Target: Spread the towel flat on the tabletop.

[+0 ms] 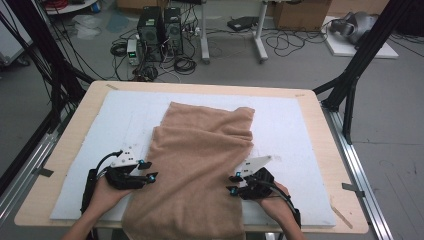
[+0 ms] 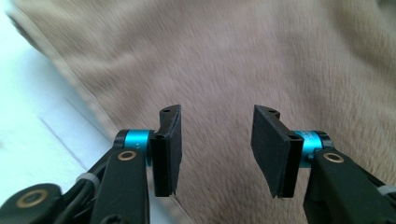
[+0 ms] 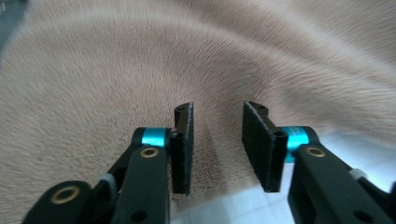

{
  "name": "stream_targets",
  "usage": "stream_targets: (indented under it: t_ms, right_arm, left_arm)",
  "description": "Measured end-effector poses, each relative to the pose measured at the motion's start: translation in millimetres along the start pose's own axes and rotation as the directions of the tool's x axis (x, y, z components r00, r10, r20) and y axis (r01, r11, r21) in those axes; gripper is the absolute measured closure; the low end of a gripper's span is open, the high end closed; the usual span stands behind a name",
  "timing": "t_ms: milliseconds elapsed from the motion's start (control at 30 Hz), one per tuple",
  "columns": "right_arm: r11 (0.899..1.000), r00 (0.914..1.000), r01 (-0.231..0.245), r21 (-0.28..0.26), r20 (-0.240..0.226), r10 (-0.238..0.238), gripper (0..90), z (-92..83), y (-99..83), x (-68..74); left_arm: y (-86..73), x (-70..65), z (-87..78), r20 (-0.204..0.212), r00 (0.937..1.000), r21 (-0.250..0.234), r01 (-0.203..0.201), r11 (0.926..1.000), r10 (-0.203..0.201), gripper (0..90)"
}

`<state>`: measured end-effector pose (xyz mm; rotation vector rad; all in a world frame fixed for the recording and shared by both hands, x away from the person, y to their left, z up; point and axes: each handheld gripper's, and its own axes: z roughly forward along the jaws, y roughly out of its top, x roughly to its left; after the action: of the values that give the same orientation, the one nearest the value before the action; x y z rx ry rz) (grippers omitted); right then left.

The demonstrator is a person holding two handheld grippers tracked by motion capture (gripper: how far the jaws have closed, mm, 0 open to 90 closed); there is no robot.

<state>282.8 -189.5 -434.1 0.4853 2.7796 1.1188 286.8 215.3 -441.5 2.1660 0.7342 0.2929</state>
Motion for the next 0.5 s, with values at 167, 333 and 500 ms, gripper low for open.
stream_targets:
  t_ms: [167,333,500]
  right_arm:
    - [1.0,0.9986,-0.007,-0.004,-0.052,0.007,86.6,4.8,-3.5,-1.3]
    - [1.0,0.9976,0.005,0.009,-0.069,-0.004,87.3,-4.1,-7.7,4.7]
    - [1.0,0.9982,0.017,0.001,-0.057,-0.017,87.3,-25.9,-22.6,21.7]
  left_arm:
    - [-3.8,1.8,0.1,0.025,0.9996,0.001,0.015,0.9999,-0.015,77.9]
    - [-6.1,-5.1,-4.3,0.038,0.9993,-0.009,-0.004,1.0,0.005,85.9]
    - [-10.4,-14.2,-13.8,0.047,0.9988,-0.032,-0.011,0.9994,0.013,86.2]
